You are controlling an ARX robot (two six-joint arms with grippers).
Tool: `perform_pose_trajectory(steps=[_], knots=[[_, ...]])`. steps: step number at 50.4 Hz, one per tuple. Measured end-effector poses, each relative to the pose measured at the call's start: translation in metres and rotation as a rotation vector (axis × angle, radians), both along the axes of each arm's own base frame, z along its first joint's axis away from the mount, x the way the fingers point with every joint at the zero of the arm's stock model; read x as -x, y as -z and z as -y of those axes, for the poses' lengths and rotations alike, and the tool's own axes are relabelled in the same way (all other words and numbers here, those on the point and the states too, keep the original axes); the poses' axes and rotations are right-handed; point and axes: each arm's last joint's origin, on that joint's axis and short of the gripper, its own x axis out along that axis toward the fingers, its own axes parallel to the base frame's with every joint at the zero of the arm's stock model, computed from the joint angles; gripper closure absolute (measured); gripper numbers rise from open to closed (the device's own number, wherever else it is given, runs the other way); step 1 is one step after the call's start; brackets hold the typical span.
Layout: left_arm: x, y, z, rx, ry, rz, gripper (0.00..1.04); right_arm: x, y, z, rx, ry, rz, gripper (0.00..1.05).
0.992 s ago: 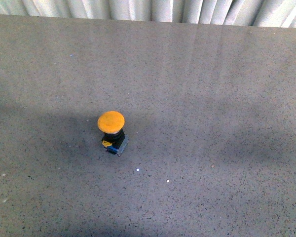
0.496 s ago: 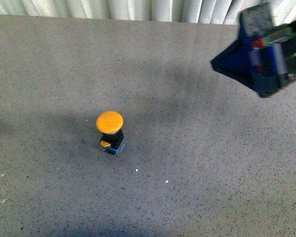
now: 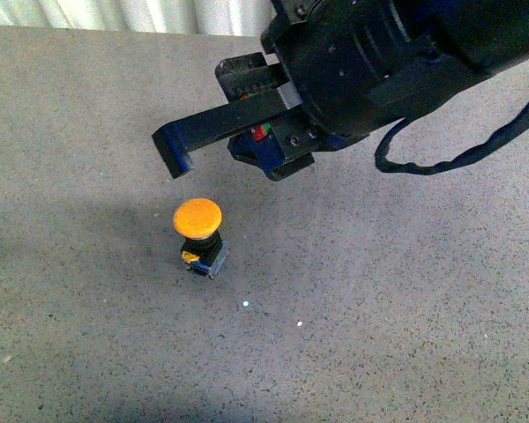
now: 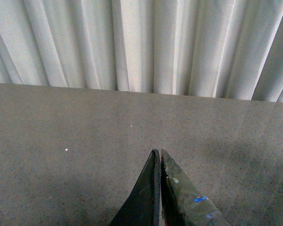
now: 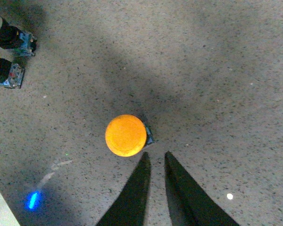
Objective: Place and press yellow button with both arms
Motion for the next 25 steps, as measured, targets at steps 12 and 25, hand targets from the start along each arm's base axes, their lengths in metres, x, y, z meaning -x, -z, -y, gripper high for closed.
perform_pose_trajectory(steps=[12,25], knots=[[0.01,-0.003,0.0,0.0,0.0,0.009,1.03,-0.006,0.019,-0.017,-0.009,-0.01,-0.074,1.03],[0.016,-0.003,0.0,0.0,0.0,0.013,1.03,-0.011,0.03,-0.026,-0.008,-0.022,-0.107,1.03]])
